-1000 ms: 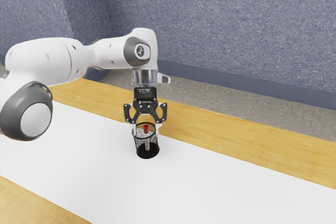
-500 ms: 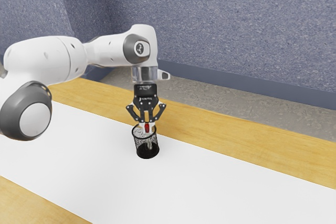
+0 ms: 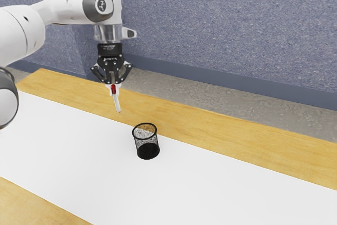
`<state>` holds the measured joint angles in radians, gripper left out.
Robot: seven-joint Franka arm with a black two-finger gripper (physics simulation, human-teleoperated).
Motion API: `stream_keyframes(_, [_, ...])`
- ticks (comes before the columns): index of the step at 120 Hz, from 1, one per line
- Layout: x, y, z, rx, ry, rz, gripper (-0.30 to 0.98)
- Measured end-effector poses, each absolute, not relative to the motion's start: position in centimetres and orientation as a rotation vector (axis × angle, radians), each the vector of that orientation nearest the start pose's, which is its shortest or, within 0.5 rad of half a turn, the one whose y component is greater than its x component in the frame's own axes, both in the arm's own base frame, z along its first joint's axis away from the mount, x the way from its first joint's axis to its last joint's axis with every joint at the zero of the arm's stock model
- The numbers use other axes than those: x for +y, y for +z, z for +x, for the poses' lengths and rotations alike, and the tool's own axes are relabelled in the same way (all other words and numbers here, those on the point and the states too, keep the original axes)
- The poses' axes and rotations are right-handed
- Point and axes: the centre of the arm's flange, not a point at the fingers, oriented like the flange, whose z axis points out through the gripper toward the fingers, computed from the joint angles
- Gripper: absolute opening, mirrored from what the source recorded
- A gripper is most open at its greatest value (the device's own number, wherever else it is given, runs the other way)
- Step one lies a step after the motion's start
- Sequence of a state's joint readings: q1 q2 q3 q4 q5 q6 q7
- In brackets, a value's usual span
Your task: Take the marker out of the pen holder and place it to the left of the pen holder.
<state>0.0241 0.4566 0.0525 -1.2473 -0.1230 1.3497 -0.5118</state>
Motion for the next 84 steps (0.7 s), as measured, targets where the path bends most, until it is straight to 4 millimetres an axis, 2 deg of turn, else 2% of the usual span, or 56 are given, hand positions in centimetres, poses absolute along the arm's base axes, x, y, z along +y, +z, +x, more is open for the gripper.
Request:
stream_keyframes(16, [6.8, 45.3, 66.9, -0.817, 0.371, -3.107, -0.10])
stream_keyframes(24, [9.0, 43.2, 67.8, -0.769, 0.271, -3.190, -0.10])
stream_keyframes(40, [13.3, 39.0, 67.5, -0.662, 0.120, -3.309, -0.10])
stream_keyframes(63, [15.5, 36.4, 66.8, -0.271, -0.016, -3.300, -0.10])
stream_keyframes(84, [17.6, 35.5, 66.0, 0.000, -0.050, -3.243, -0.10])
